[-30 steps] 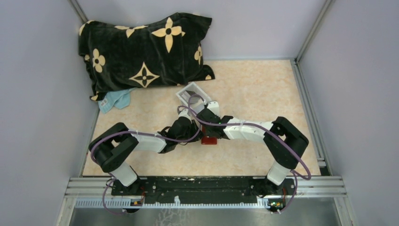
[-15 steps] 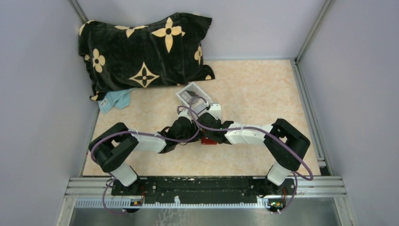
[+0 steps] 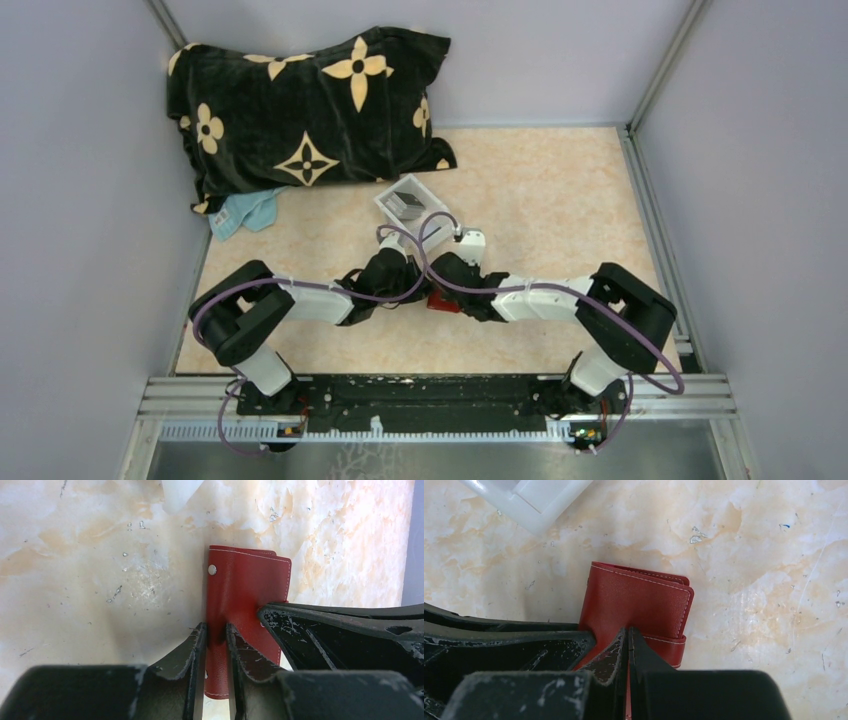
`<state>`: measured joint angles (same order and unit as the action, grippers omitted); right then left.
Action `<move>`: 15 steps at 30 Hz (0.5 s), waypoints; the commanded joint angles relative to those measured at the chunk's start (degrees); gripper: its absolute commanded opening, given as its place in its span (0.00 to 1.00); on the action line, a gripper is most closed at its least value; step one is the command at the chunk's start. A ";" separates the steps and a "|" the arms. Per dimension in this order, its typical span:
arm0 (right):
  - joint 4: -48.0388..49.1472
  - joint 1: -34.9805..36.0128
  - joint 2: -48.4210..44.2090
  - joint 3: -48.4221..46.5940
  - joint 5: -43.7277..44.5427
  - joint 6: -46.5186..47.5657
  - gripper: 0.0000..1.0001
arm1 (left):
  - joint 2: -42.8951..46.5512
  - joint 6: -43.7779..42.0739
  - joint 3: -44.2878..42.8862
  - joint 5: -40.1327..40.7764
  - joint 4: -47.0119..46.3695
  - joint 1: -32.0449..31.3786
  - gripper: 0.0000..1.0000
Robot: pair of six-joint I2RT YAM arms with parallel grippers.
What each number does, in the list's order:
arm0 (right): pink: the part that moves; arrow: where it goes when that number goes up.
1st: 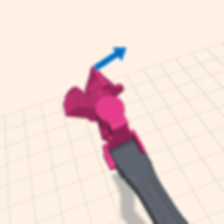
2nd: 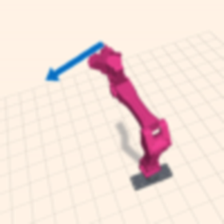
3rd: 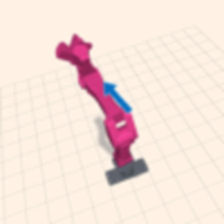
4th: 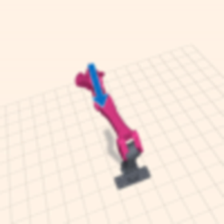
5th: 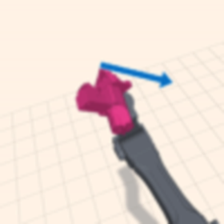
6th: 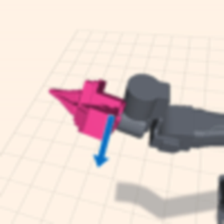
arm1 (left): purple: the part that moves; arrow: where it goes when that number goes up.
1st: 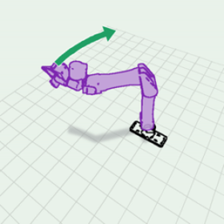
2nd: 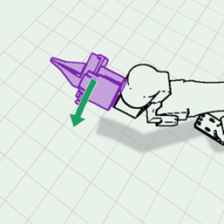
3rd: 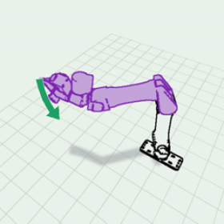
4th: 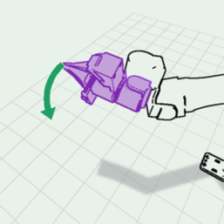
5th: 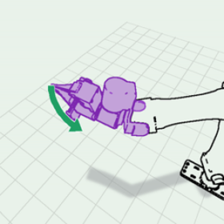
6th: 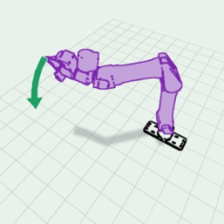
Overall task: Put the credit cards into the card holder
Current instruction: Close the card holder at the center of the board.
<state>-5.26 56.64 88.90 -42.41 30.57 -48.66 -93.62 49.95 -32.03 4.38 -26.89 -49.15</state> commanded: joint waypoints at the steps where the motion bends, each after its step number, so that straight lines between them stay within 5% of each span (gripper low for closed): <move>1: -5.48 1.98 0.96 4.88 -2.51 -3.27 0.00 | -1.03 0.61 0.24 -0.52 5.57 -0.18 0.25; 15: 8.47 7.58 9.63 16.72 1.08 -18.75 0.00 | -0.90 1.90 -0.75 -1.23 7.12 -0.57 0.24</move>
<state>11.55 61.32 90.89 -33.45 40.51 -60.18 -93.62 51.79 -32.62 3.92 -25.39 -49.15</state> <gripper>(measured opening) 0.004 0.248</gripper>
